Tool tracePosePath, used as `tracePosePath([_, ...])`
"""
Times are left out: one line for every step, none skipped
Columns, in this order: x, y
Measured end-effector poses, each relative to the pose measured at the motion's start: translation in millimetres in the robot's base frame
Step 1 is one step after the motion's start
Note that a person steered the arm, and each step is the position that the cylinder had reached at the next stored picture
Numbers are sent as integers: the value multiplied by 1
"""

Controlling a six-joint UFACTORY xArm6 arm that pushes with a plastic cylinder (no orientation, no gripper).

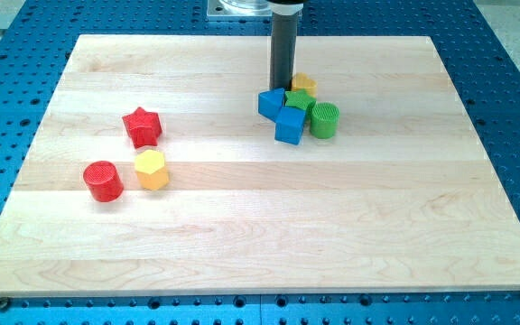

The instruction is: Move the red star above the green circle

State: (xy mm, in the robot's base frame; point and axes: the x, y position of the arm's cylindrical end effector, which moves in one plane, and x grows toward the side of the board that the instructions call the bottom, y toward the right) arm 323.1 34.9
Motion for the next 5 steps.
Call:
tracePosePath([8,-6])
tracePosePath([1,-38])
tracePosePath([33,-133])
tracePosePath([11,-209])
tracePosePath([57,-269])
